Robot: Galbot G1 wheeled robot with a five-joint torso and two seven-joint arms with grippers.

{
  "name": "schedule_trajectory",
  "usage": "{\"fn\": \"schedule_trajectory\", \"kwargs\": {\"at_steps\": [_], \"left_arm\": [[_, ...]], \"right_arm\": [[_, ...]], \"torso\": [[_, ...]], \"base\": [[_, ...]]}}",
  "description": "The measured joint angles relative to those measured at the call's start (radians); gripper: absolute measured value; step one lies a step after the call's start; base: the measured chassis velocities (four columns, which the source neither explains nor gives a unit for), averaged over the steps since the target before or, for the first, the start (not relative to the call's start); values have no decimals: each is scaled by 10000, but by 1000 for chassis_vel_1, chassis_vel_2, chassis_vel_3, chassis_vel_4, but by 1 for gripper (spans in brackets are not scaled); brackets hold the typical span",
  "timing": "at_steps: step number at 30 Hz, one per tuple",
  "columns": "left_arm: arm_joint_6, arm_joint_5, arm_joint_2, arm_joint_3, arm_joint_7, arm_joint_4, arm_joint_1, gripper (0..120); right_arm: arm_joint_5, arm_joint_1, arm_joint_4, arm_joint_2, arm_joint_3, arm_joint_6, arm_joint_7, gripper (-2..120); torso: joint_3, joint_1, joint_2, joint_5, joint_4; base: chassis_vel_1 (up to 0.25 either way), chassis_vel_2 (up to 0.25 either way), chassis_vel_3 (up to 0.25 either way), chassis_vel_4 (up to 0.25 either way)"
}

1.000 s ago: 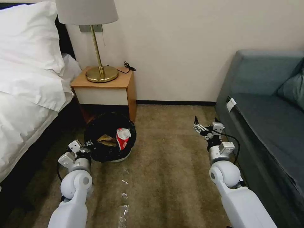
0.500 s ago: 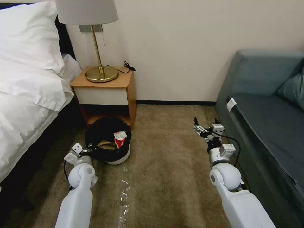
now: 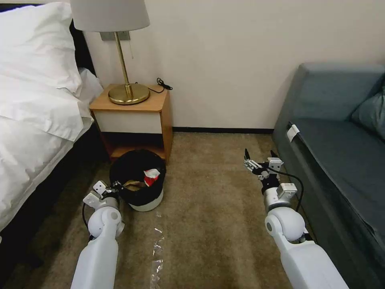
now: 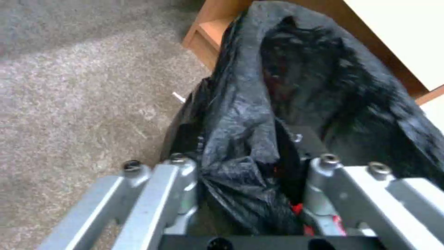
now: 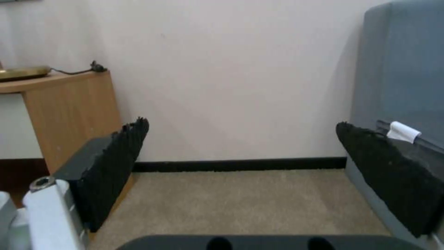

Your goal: Pick up the trash bin, then pick up the garbage on the floor and place it into the trash bin.

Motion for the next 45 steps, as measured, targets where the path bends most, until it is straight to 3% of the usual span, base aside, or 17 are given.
{"fn": "schedule_trajectory", "kwargs": {"at_steps": [7, 10, 13, 14, 16, 19, 21, 26, 32, 45], "left_arm": [[53, 11, 20, 14, -27, -406, 152, 66], [182, 7, 49, 56, -40, -902, 352, 76], [356, 473, 178, 173, 117, -1935, 772, 90], [356, 473, 178, 173, 117, -1935, 772, 90], [312, 1757, 405, 183, 1136, -2763, 1150, 98], [290, 2358, 514, 161, 1640, -3007, 1268, 100], [198, 3556, 720, 8, 2538, -3267, 1379, 100], [223, 4343, 929, -58, 3210, -3581, 1533, 100], [181, 5503, 1222, -160, 4592, -3930, 1815, 100], [-1106, 5051, 1152, 112, 4618, -3559, 1620, 100]], "right_arm": [[20, 42, -5, -65, 73, 4, -52, 100], [26, 9, 5, -41, 139, 12, -93, 100], [-8, -41, -20, 29, 182, 44, -123, 100], [-8, -41, -20, 29, 182, 44, -123, 100], [-34, -69, -51, 135, 197, 53, -120, 100], [-69, -82, -65, 186, 199, 65, -117, 100], [-153, -132, -64, 330, 247, 96, -113, 100], [-217, -233, 4, 466, 362, 107, -111, 100], [-280, -368, 27, 572, 530, 165, -139, 100], [-391, -499, 21, 697, 570, 227, -209, 100]], "torso": [[0, 0, 0, -1, 0], [1, 0, 0, -3, 0], [0, 0, 0, -3, -1], [0, 0, 0, -3, -1], [0, 0, 0, 1, 0], [0, 0, 0, 1, 0], [0, 0, 0, 0, 0], [0, 0, 0, -2, -1], [0, 0, 0, -1, 0], [0, 0, 0, -1, -1]], "base": [[0, 0, 0, 0], [0, 0, 0, 0], [0, 0, 0, 0], [0, 0, 0, 0], [0, 0, 0, 0], [0, 0, 0, 0], [0, 0, 0, 0], [0, 0, 0, 0], [0, 0, 0, 0], [0, 0, 0, 0]]}}
